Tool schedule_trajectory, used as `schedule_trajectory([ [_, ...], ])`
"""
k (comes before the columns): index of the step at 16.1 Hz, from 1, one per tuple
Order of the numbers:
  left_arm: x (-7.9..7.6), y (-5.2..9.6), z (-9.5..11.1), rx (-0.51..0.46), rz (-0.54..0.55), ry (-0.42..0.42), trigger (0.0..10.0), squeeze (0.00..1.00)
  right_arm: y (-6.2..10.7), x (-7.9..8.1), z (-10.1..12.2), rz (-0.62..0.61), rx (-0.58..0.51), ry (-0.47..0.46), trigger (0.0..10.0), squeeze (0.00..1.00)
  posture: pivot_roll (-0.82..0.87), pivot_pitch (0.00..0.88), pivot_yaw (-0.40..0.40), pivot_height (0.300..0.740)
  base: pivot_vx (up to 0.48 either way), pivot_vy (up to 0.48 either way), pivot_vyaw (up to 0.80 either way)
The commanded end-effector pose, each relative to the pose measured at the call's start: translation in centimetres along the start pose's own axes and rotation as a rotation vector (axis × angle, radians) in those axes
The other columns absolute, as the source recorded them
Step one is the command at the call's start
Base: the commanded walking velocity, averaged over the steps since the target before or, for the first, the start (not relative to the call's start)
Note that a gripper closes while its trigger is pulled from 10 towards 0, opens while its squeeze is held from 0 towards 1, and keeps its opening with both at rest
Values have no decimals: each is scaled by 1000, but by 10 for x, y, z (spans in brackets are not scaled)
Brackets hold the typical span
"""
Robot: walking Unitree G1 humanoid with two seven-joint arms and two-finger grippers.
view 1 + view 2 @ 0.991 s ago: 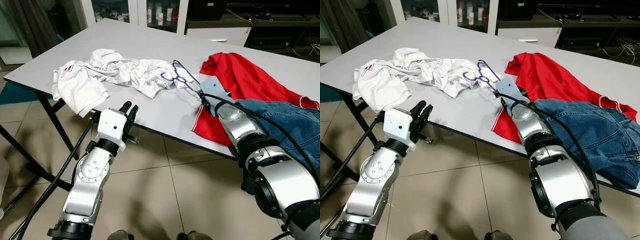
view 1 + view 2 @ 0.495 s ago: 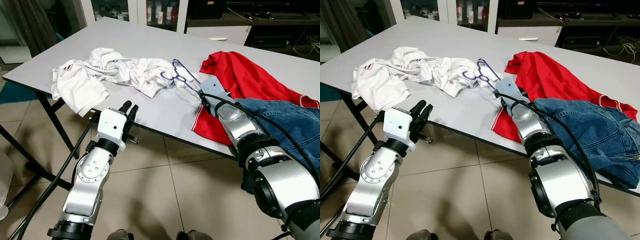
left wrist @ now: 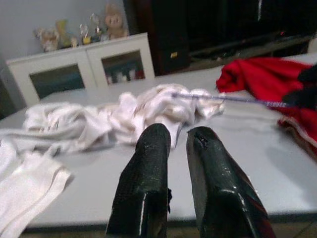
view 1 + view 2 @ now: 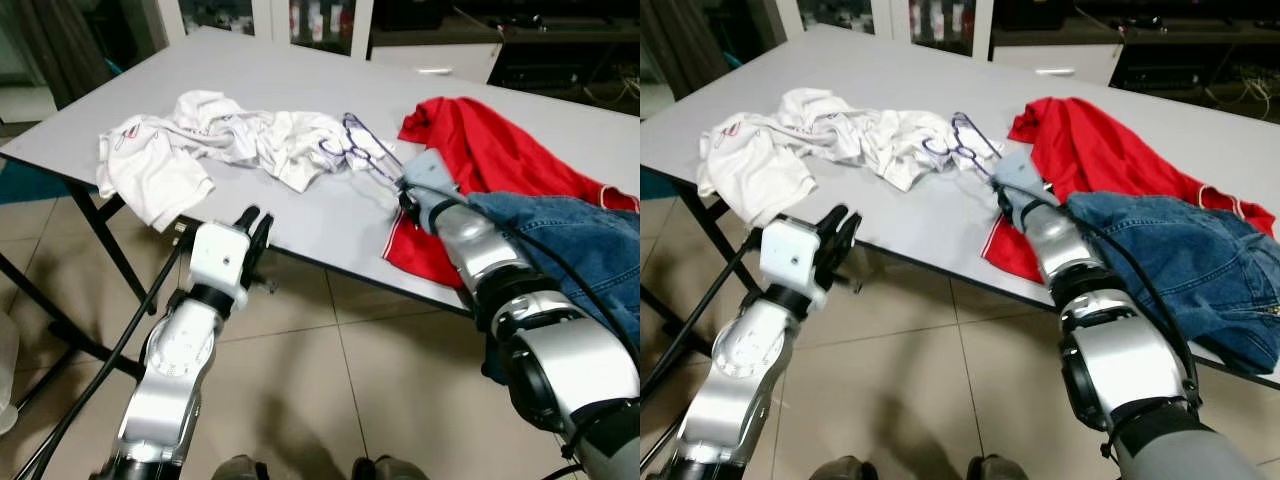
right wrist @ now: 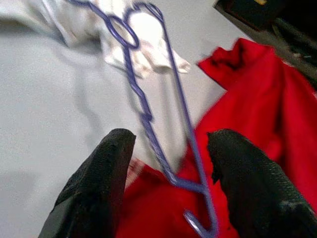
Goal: Hang hanger
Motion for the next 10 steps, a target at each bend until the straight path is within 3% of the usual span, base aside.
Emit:
schedule_trajectory([
  [1, 0, -3, 4, -8, -2, -11, 10000, 0, 1, -1, 4, 18, -38, -64, 10000, 0, 45, 60, -13, 740, 0, 0, 0],
  [3, 0, -9, 6, -19, -7, -10, 10000, 0, 3, -1, 14, 31, -111, -155, 10000, 0, 32, 49, -9, 740, 0, 0, 0],
  [5, -2, -10, 5, -16, -11, 1, 10000, 0, 15, 5, 33, 70, -287, -241, 10000, 0, 10, 41, -1, 740, 0, 0, 0],
  [9, -10, -12, 3, -16, -29, 20, 10000, 0, 40, 7, 28, 56, -394, -295, 10000, 0, -17, 28, 12, 740, 0, 0, 0],
  [10, -11, -14, 4, -21, -38, 27, 10000, 0, 53, 6, 25, 52, -434, -319, 10000, 0, -36, 20, 22, 740, 0, 0, 0],
])
Point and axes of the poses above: a point about 5 cm out from each wrist's last joint towards the gripper, its own y axis pointing back from the gripper into the wrist, its own z axis along the axis of the wrist's last joint, x = y × z, the point moved 6 cm from there along -y, pointing out of the wrist towards the gripper, and after that the axes turned 1 degree about -y, right-handed, at the moved point
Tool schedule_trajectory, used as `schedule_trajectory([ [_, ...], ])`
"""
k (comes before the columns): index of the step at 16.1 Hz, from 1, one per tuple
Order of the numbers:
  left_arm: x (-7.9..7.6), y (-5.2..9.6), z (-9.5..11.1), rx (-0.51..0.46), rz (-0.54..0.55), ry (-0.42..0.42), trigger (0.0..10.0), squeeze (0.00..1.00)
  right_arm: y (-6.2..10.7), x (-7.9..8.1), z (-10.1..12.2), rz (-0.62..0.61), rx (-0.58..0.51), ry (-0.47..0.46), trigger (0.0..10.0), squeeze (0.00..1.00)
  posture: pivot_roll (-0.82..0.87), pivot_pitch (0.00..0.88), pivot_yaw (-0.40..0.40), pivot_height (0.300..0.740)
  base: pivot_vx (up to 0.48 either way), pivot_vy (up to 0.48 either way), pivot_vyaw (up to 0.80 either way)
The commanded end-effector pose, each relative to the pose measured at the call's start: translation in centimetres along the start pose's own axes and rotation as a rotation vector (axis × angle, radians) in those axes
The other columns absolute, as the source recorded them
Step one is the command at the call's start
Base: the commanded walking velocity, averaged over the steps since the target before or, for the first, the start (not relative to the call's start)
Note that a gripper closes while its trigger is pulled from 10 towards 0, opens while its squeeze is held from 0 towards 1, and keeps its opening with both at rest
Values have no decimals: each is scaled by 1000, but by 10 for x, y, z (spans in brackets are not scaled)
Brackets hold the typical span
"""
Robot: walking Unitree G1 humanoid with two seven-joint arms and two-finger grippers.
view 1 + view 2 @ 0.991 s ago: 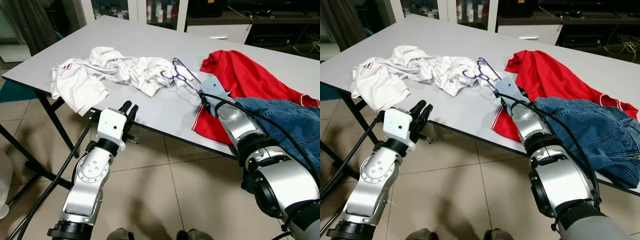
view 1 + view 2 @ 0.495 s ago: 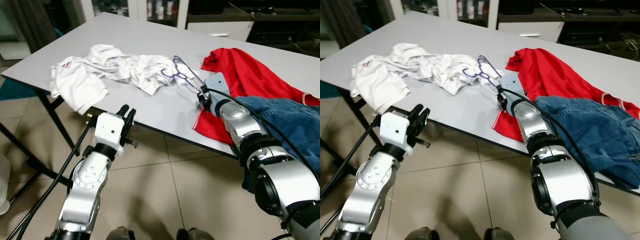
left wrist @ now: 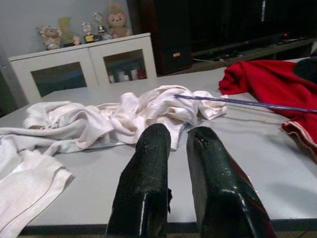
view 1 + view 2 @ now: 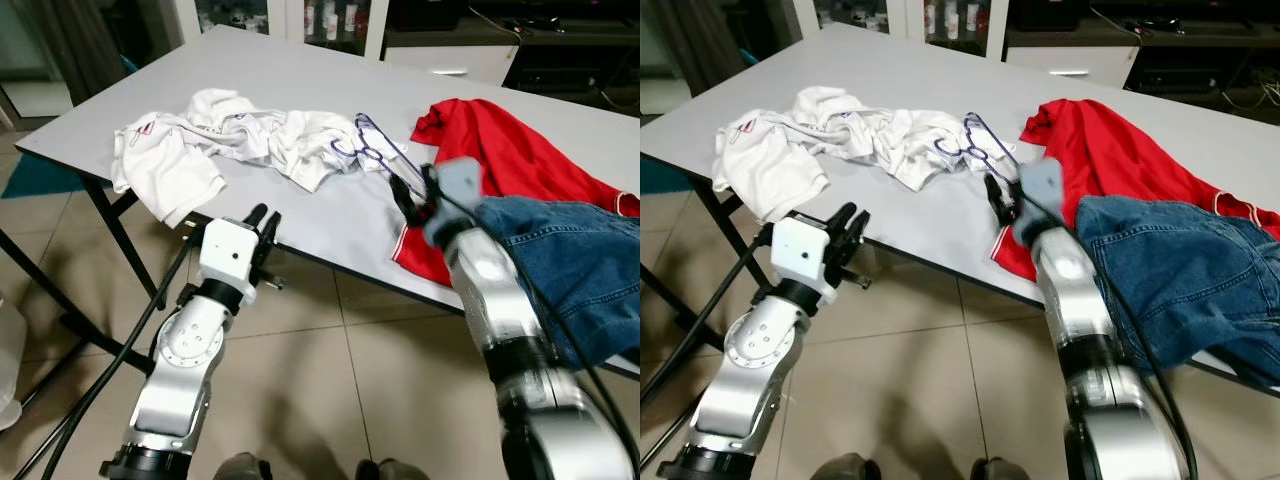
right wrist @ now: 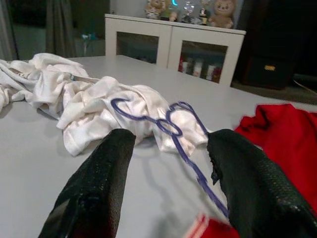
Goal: Hang hanger
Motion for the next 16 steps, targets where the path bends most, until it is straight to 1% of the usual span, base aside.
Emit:
schedule_trajectory([
  [1, -3, -2, 1, -9, -17, 4, 10000, 0, 3, -4, 13, -8, -50, -16, 10000, 0, -36, 20, 22, 740, 0, 0, 0],
  [3, -6, -6, 3, -26, -37, 26, 10000, 0, 28, -1, 13, -1, -84, -18, 10000, 0, -62, 6, 36, 740, 0, 0, 0],
  [4, -7, -7, 3, -27, -42, 29, 10000, 0, 36, 2, 15, 4, -92, -18, 10000, 0, -68, 1, 39, 740, 0, 0, 0],
  [5, -8, -7, 2, -27, -47, 29, 10000, 0, 41, 4, 16, 10, -98, -15, 10000, 0, -73, 0, 42, 740, 0, 0, 0],
  [6, -10, -7, 2, -30, -55, 29, 10000, 0, 54, 10, 20, 35, -113, -4, 10000, 0, -82, 0, 48, 740, 0, 0, 0],
  [8, -11, -7, 1, -32, -62, 29, 10000, 0, 73, 21, 21, 105, -117, 31, 10000, 0, -88, 0, 50, 740, 0, 0, 0],
  [11, -13, -6, 0, -34, -69, 30, 10000, 0, 82, 25, 22, 133, -109, 55, 10000, 0, -95, 0, 51, 740, 0, 0, 0],
  [13, -12, -7, 2, -42, -64, 40, 10000, 0, 83, 22, 26, 120, -113, 57, 10000, 0, -95, 0, 52, 740, 0, 0, 0],
  [16, -14, -7, 2, -47, -62, 56, 10000, 0, 82, 24, 27, 122, -112, 56, 10000, 0, -93, 0, 49, 740, 0, 0, 0],
])
Point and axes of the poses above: a point about 5 cm out from each wrist's last joint towards the gripper, its own y axis pointing back from the gripper into the wrist, its own z axis along the axis of the wrist's last joint, x = y × z, the point moved 6 cm from there along -y, pointing out of the wrist towards the gripper, and after that the axes turned 1 degree about -y, right-handed, at the moved point
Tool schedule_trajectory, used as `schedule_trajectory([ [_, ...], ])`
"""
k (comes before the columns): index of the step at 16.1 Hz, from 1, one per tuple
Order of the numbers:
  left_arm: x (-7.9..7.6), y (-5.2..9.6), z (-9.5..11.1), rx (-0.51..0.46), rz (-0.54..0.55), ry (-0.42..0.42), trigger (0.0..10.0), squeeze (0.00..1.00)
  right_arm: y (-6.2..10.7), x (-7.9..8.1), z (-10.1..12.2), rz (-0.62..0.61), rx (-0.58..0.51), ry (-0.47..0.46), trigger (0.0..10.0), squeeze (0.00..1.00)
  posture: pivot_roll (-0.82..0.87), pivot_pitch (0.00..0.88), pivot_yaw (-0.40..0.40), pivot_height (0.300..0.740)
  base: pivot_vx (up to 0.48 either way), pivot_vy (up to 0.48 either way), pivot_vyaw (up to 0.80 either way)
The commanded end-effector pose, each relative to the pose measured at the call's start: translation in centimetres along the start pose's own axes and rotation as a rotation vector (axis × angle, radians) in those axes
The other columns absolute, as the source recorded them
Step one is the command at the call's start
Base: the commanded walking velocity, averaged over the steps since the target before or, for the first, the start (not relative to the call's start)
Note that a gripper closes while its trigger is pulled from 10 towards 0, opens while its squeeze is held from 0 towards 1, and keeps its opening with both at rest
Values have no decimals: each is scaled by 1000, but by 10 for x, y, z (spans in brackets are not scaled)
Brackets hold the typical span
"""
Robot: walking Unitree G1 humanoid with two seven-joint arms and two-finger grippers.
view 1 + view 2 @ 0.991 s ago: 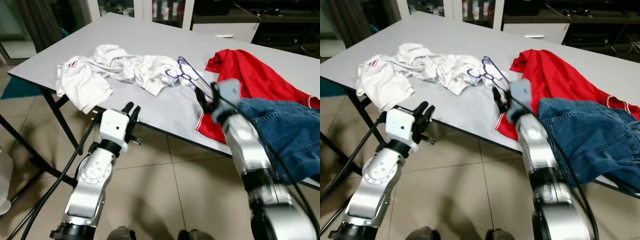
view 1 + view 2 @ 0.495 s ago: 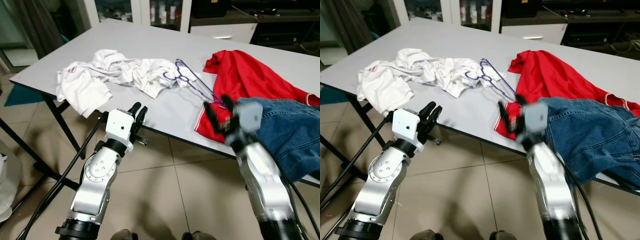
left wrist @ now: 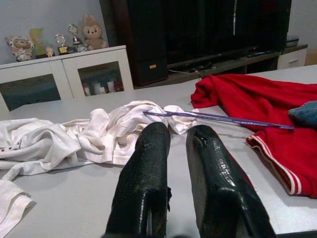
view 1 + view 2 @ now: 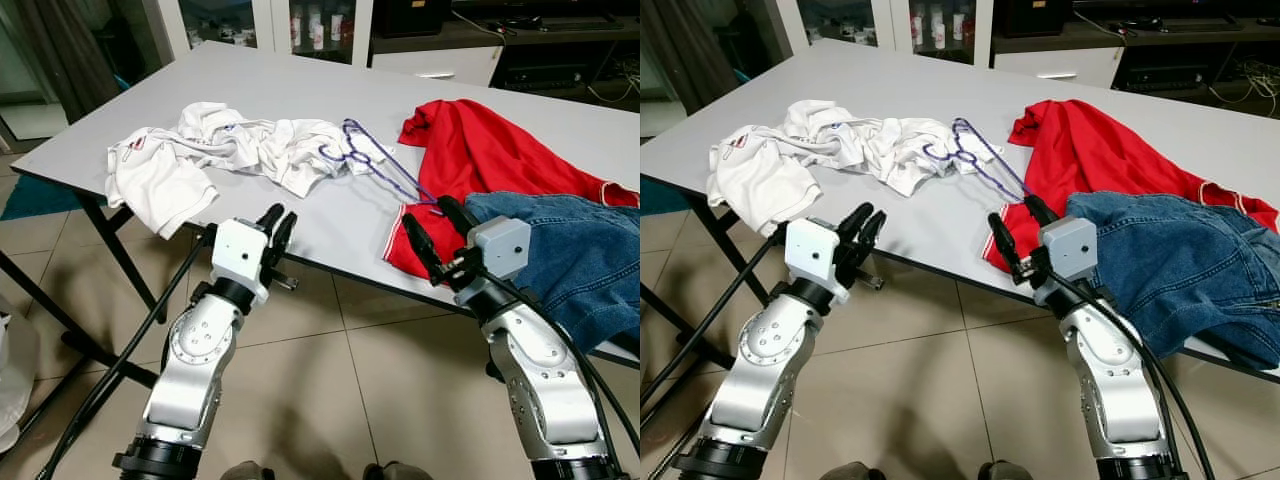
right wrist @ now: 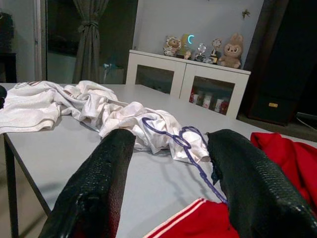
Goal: Hang hanger
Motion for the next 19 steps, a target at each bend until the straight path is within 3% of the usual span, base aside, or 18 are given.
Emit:
schedule_trajectory([
  [1, -1, -2, 0, -5, -8, -1, 10000, 0, -1, 2, 3, 4, -4, -7, 10000, 0, -91, 0, 46, 740, 0, 0, 0],
  [19, 3, -2, -1, 6, 6, -17, 10000, 0, -10, -2, -5, 19, 19, 7, 10000, 0, -73, 0, 47, 740, 0, 0, 0],
])
Point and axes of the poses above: a point about 5 cm out from each wrist's last joint towards the gripper, its own y axis pointing back from the gripper into the wrist, its own z axis along the axis of the wrist's last joint, x = y × z, the point moved 6 cm from there along -y, pointing out of the wrist towards the gripper, and after that the axes turned 1 degree about -y, right-handed, at the moved point
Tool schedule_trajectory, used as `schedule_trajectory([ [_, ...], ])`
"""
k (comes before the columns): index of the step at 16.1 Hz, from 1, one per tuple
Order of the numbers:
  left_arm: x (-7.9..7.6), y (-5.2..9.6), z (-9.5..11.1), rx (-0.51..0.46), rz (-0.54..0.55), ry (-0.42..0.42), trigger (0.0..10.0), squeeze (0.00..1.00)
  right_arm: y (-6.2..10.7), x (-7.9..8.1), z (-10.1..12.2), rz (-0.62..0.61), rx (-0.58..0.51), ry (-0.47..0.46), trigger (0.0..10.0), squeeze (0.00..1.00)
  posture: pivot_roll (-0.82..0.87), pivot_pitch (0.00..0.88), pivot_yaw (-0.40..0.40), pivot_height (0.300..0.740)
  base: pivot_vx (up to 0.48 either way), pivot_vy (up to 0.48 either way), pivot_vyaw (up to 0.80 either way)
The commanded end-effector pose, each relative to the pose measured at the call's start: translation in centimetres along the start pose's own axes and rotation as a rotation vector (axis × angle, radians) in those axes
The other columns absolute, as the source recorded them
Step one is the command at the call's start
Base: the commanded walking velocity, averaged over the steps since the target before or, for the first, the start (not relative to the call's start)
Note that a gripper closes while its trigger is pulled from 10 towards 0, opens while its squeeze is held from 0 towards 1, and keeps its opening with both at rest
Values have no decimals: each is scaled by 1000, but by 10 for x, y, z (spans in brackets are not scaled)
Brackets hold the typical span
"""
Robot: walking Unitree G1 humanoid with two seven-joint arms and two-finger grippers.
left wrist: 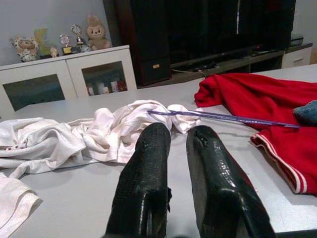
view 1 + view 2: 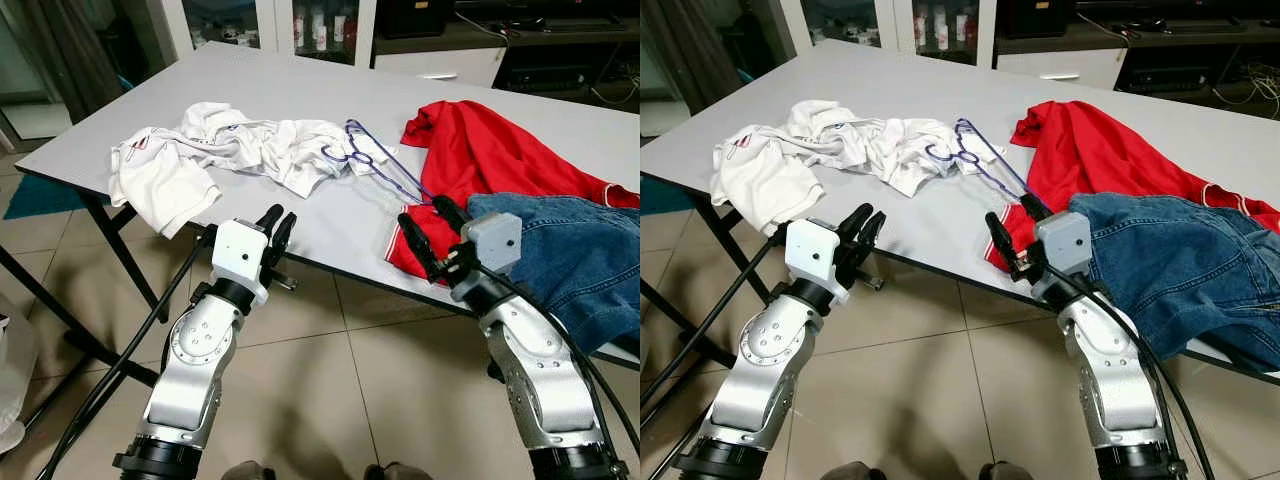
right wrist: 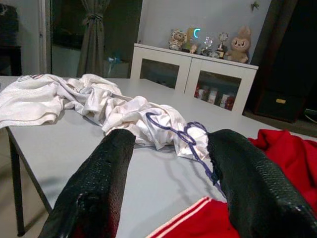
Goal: Hang hanger
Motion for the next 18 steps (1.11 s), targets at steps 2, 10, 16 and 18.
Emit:
schedule_trajectory([
  [2, 2, -3, 1, 0, 3, -8, 10000, 0, -3, 0, 4, 6, -18, 8, 10000, 0, -71, 0, 47, 740, 246, 0, 0],
  [10, 3, -1, 0, 0, 14, -8, 10000, 0, -7, 4, 3, 22, -21, 8, 10000, 0, -63, 0, 41, 740, 267, 0, 0],
  [16, 3, -1, 1, -1, 18, -7, 10000, 0, -8, 5, 3, 25, -23, 8, 10000, 0, -61, 0, 41, 740, 329, 0, 0],
  [18, 3, -1, 0, 1, 17, -5, 10000, 0, -8, 5, 3, 26, -21, 9, 10000, 0, -62, 0, 40, 740, 349, 0, 0],
])
Point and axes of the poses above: a point about 5 cm out from each wrist's last joint towards the gripper, its own y axis pointing back from the gripper into the wrist, its own z axis along the axis of the wrist's last joint, x = y × z, the point moved 6 cm from there along -y, pointing out of the wrist towards the gripper, and after that the axes turned 1 degree about -y, right-handed, at the moved point
